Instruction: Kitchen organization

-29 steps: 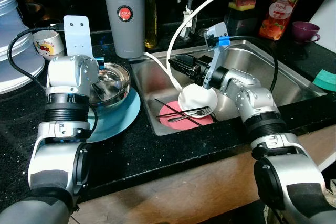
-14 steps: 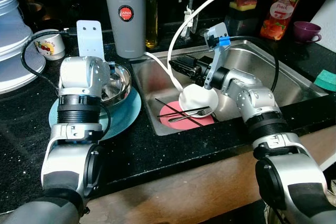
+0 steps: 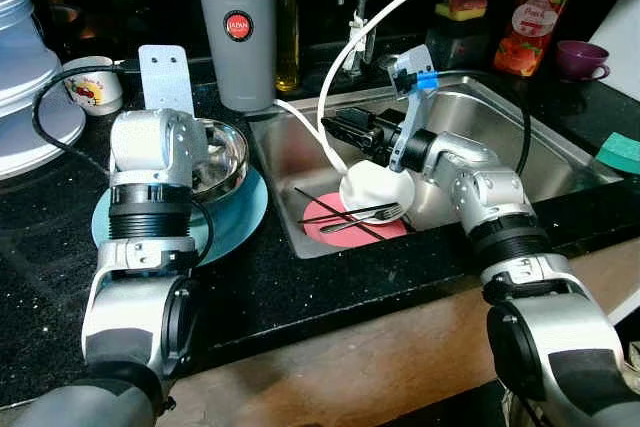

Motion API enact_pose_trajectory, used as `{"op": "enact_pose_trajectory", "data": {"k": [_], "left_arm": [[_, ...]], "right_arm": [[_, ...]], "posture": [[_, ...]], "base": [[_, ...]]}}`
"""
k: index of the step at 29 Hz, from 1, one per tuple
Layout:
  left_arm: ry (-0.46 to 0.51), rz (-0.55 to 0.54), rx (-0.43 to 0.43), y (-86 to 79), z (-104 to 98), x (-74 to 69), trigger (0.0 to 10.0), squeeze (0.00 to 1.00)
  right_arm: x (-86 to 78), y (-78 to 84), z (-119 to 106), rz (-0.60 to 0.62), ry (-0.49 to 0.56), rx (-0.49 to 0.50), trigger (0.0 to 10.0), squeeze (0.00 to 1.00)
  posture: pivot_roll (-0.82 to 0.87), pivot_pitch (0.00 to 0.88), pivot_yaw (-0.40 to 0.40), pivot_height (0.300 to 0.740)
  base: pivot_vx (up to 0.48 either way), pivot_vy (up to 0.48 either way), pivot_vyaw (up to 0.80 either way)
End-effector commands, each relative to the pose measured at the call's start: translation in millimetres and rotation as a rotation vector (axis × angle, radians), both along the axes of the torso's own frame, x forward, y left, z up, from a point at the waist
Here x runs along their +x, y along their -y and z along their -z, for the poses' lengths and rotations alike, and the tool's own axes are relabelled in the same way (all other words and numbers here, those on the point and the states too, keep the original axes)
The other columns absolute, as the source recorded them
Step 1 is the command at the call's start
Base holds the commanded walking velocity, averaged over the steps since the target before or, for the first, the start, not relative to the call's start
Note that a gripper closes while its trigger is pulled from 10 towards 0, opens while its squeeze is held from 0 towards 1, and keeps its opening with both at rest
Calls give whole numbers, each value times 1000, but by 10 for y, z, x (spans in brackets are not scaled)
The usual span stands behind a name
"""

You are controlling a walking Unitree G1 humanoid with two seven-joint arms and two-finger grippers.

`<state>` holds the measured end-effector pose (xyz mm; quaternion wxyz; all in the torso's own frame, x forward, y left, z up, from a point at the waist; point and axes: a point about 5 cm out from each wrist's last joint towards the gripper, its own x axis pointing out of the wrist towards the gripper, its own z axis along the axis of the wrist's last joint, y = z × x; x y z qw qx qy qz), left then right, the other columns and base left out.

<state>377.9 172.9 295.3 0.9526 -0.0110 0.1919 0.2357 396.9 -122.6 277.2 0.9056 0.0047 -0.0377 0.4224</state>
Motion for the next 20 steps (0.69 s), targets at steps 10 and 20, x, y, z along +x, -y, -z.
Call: {"op": "enact_pose_trajectory", "data": {"k": [10,20], "left_arm": [[-69,-20,-68,-117,246,13,510,0],[-42,-5,-84,-115,234,25,0,0]], "right_arm": [[-16,-38,32,-8,-7,-23,10000,0],[-12,-23,48,5,-6,-37,10000,0]], "posture": [[60,68,4,740],[57,63,-1,740]], "base": [[0,0,0],[0,0,0]]}}
